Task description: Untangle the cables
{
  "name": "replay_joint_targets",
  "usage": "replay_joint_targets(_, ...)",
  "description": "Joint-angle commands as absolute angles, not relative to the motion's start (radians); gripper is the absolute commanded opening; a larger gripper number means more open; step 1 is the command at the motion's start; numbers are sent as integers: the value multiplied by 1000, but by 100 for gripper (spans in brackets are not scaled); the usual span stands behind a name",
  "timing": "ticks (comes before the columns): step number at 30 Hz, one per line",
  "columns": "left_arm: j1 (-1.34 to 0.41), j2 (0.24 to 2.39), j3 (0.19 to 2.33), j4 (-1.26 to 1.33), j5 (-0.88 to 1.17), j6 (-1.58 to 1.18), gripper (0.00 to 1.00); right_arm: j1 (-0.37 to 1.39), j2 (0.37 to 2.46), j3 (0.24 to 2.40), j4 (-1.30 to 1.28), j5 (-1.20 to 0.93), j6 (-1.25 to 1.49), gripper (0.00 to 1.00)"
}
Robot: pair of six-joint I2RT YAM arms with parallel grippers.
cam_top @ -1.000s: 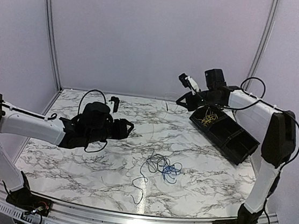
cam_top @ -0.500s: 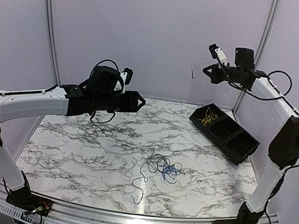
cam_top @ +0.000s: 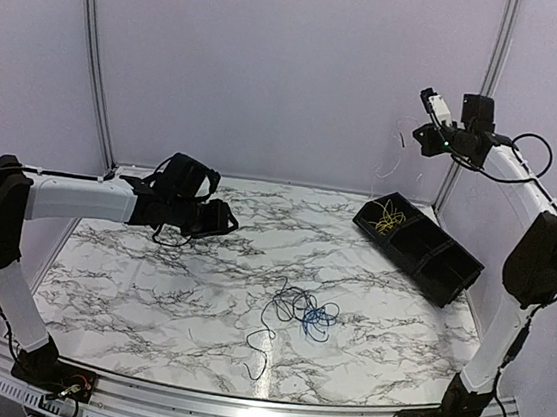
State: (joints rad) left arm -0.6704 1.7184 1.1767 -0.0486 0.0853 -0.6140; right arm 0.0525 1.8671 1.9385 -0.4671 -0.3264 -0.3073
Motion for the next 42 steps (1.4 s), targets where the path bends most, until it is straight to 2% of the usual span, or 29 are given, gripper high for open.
replay_joint_targets(1,-654,1659,1164,24,134,-642,47,11,1881,1936,-441,-274,-308,0)
replay_joint_targets(12,-648,1627,1158,32,140,-633,47,-56,1895,1812,-376,-250,-309,0)
replay_joint_targets(30,-632,1632,1155,34,149,-642,47,-67,1712,1555,-341,-196,-397,0)
replay_joint_targets(42,-627,1642,1153,36,152,-647,47,-74,1649,1488,-365,-160,-429,0)
